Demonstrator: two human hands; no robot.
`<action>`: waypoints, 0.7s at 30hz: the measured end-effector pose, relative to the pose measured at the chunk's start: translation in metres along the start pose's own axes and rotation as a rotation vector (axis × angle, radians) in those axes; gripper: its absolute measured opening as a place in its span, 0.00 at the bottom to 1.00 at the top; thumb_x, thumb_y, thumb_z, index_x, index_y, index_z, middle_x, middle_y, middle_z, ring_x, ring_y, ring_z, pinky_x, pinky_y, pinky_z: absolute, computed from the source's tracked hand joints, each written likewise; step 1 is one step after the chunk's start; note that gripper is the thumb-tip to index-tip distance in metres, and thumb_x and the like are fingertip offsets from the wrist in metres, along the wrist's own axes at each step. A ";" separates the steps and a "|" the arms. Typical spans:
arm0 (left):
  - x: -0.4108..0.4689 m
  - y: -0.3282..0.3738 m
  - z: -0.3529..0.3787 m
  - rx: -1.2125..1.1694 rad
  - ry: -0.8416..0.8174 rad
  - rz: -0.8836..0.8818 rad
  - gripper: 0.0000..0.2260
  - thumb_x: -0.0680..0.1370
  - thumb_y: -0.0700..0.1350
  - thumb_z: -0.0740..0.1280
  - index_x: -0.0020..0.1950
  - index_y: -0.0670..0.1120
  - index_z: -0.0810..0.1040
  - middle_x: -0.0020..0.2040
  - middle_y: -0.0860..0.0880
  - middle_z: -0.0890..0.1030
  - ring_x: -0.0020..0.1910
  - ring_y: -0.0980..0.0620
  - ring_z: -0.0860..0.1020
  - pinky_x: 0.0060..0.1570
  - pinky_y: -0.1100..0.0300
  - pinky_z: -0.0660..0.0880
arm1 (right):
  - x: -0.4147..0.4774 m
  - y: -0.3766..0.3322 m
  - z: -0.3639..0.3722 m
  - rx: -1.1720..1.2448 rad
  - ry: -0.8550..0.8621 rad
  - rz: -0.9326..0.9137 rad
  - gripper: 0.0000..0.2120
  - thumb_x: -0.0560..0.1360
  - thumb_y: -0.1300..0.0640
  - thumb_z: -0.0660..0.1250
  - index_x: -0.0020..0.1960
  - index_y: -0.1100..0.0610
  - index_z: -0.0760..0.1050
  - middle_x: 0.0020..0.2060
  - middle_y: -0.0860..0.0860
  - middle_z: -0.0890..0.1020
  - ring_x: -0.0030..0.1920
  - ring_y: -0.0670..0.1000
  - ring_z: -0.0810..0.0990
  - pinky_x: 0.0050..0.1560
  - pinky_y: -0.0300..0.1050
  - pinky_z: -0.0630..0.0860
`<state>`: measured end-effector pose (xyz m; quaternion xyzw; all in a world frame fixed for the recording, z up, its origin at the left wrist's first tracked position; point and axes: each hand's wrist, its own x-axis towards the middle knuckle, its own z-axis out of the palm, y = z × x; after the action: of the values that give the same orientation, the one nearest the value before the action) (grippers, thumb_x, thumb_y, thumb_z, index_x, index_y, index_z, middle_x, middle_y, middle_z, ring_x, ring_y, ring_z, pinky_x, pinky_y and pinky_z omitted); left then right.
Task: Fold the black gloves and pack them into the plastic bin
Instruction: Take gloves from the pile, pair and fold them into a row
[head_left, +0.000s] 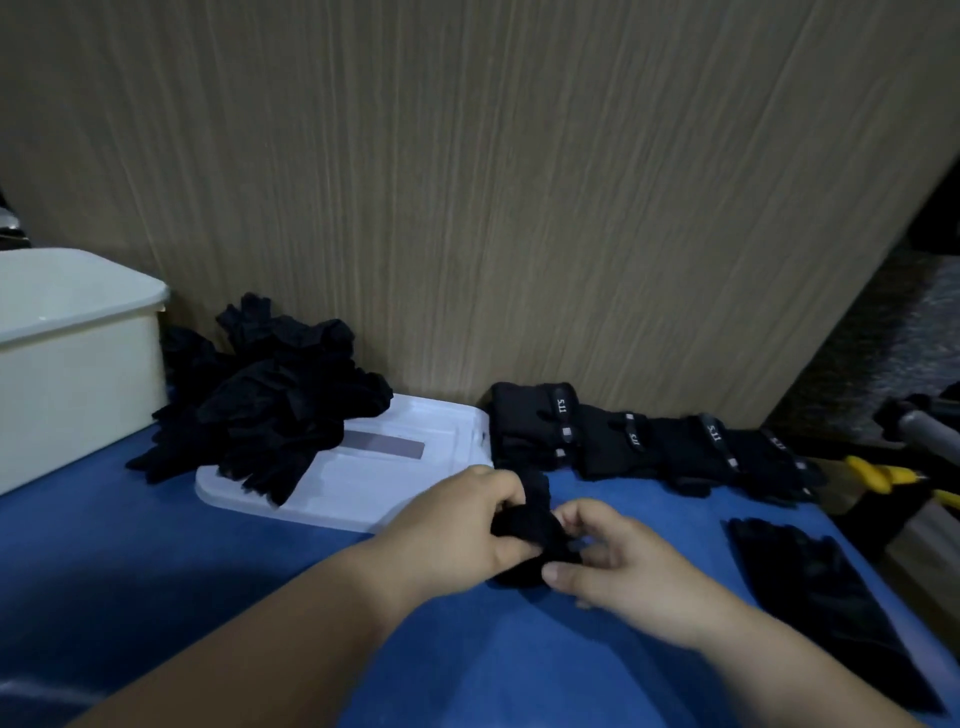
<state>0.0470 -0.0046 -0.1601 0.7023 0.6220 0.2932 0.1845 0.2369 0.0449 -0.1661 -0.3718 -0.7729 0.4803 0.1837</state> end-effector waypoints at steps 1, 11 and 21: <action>0.000 0.002 0.004 -0.008 0.008 0.018 0.09 0.72 0.53 0.71 0.44 0.54 0.72 0.45 0.58 0.71 0.41 0.59 0.73 0.44 0.63 0.72 | -0.005 0.001 -0.003 0.045 -0.022 0.013 0.15 0.67 0.53 0.72 0.51 0.53 0.75 0.43 0.43 0.81 0.41 0.46 0.79 0.44 0.43 0.77; 0.008 0.029 0.038 -0.265 -0.189 0.084 0.14 0.65 0.56 0.74 0.46 0.58 0.73 0.48 0.60 0.72 0.48 0.57 0.76 0.53 0.55 0.77 | -0.036 0.023 -0.033 0.050 0.179 -0.019 0.07 0.74 0.61 0.71 0.41 0.56 0.72 0.27 0.45 0.77 0.28 0.46 0.76 0.32 0.36 0.71; 0.014 0.038 0.056 -0.323 -0.144 -0.019 0.07 0.72 0.45 0.74 0.42 0.55 0.77 0.47 0.52 0.80 0.40 0.51 0.82 0.40 0.66 0.74 | -0.035 0.045 -0.055 -0.131 0.409 -0.104 0.13 0.67 0.56 0.76 0.33 0.52 0.70 0.29 0.44 0.72 0.30 0.45 0.69 0.35 0.43 0.67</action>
<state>0.1123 0.0095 -0.1763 0.6766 0.5586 0.3364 0.3421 0.3132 0.0632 -0.1772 -0.4322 -0.7671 0.3336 0.3369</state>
